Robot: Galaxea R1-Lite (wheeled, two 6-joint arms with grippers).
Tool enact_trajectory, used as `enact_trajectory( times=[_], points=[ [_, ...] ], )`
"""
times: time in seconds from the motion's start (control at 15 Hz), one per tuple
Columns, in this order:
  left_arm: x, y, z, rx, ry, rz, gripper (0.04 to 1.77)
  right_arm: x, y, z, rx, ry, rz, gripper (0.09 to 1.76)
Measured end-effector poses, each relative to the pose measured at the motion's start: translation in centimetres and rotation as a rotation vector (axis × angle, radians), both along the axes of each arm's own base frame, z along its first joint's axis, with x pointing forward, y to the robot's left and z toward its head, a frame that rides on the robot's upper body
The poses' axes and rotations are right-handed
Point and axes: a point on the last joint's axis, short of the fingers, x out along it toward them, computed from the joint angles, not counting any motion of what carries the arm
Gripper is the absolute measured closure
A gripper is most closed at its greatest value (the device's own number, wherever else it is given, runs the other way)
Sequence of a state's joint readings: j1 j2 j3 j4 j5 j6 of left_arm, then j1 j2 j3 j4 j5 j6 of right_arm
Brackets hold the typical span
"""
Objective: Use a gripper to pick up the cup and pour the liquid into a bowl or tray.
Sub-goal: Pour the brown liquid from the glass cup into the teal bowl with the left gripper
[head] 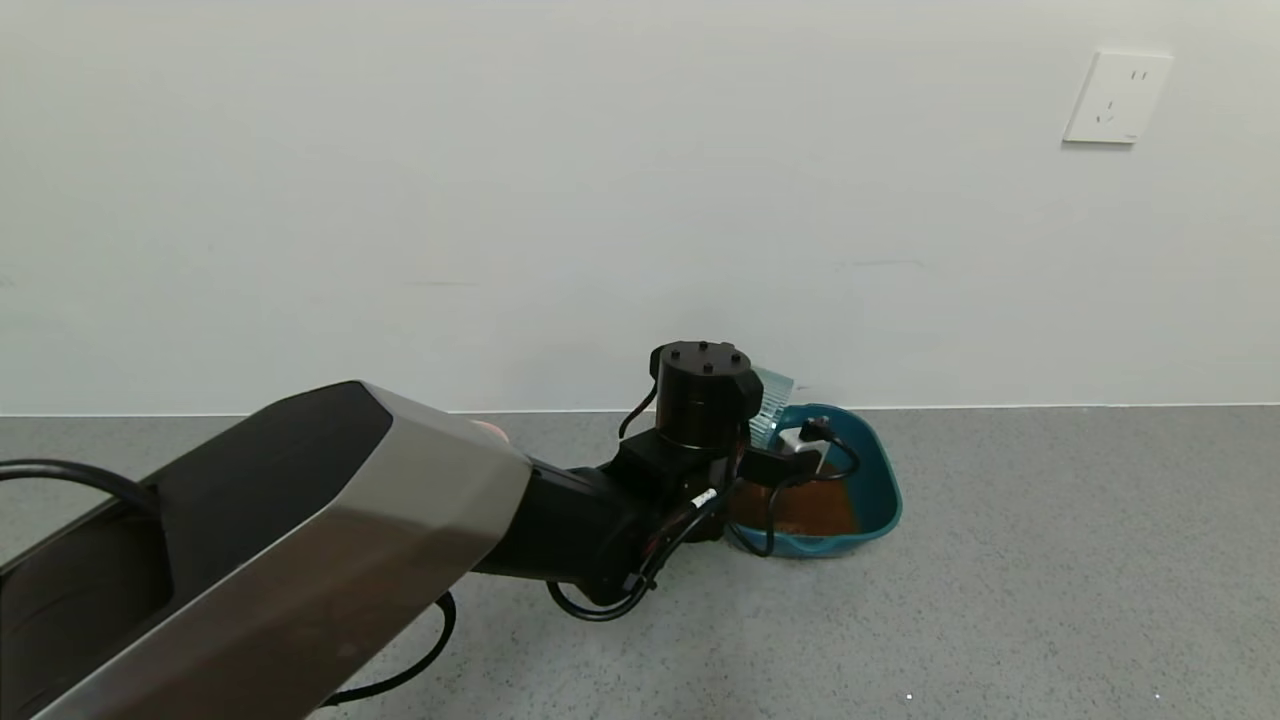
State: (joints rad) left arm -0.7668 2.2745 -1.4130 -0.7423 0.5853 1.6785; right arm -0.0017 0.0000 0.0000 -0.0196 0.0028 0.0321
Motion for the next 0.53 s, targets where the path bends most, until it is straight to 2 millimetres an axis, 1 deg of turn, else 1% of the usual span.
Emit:
enact_trajectory(
  times=[0.27, 0.53],
  points=[
    [-0.2, -0.12, 0.26, 0.03, -0.082, -0.006, 0.5, 0.0, 0.0, 0.0, 0.0, 0.0, 0.0, 0.14],
    [-0.39, 0.06, -0.5, 0.054, -0.085, -0.008, 0.5, 0.0, 0.0, 0.0, 0.0, 0.0, 0.0, 0.14]
  ],
)
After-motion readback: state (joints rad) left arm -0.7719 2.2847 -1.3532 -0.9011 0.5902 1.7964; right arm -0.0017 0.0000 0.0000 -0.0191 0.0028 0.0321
